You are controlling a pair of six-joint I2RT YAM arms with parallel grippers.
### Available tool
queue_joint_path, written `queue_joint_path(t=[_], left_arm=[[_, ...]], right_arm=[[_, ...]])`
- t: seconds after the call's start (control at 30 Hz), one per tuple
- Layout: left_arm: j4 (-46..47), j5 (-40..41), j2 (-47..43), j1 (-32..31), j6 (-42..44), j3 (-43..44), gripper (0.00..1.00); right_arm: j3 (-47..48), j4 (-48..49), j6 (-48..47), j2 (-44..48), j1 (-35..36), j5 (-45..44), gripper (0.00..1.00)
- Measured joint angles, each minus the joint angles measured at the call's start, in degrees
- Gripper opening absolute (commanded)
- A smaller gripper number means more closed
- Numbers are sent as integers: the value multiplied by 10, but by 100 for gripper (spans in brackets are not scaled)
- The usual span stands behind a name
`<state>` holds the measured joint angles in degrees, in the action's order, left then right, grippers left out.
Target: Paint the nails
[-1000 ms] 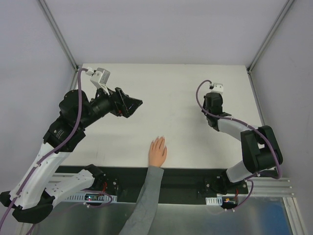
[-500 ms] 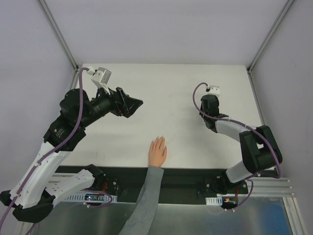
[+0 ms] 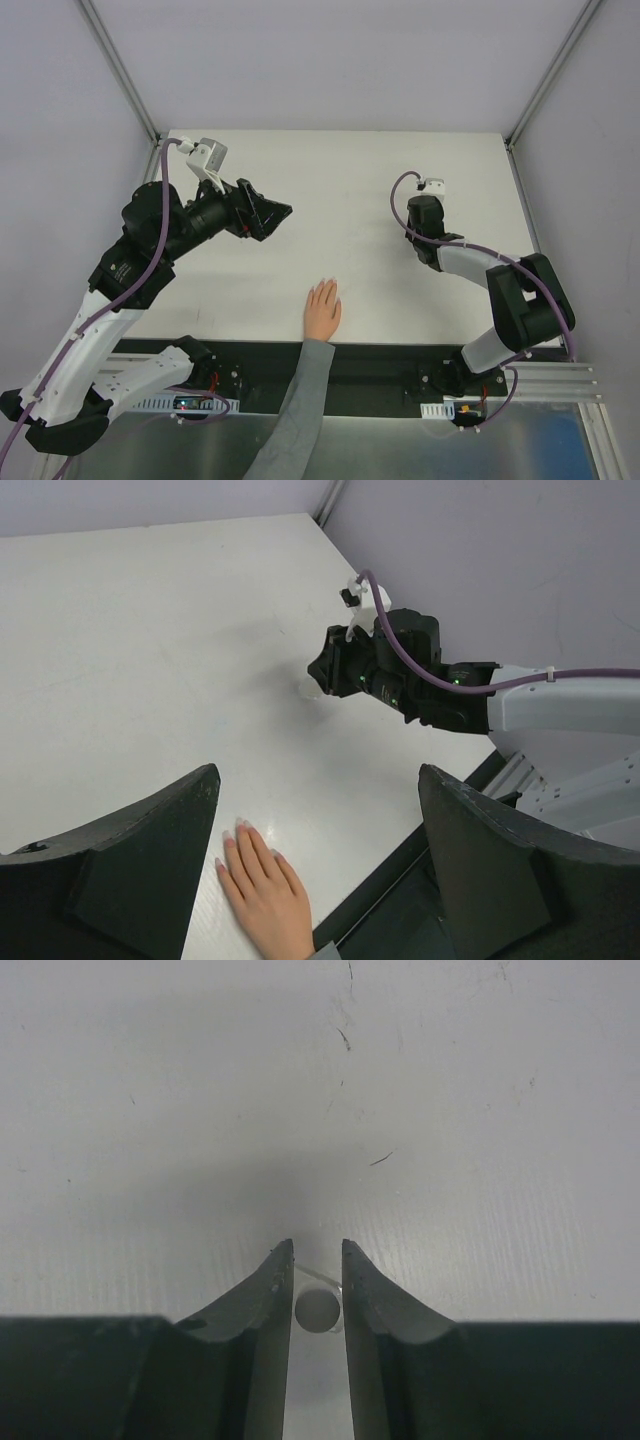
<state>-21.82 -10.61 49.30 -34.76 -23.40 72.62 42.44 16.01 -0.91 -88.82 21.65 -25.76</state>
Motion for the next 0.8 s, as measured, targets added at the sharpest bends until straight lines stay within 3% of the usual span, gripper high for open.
queue_joint_path(t=[0.43, 0.67, 0.8], left_arm=[[0, 0, 1, 0, 4, 0, 80], [1, 13, 10, 0, 22, 5, 81], [1, 35, 19, 0, 38, 5, 82]], right_arm=[[10, -19, -3, 1, 3, 3, 52], [88, -137, -4, 49, 3, 18, 57], [179, -255, 0, 103, 3, 37, 59]])
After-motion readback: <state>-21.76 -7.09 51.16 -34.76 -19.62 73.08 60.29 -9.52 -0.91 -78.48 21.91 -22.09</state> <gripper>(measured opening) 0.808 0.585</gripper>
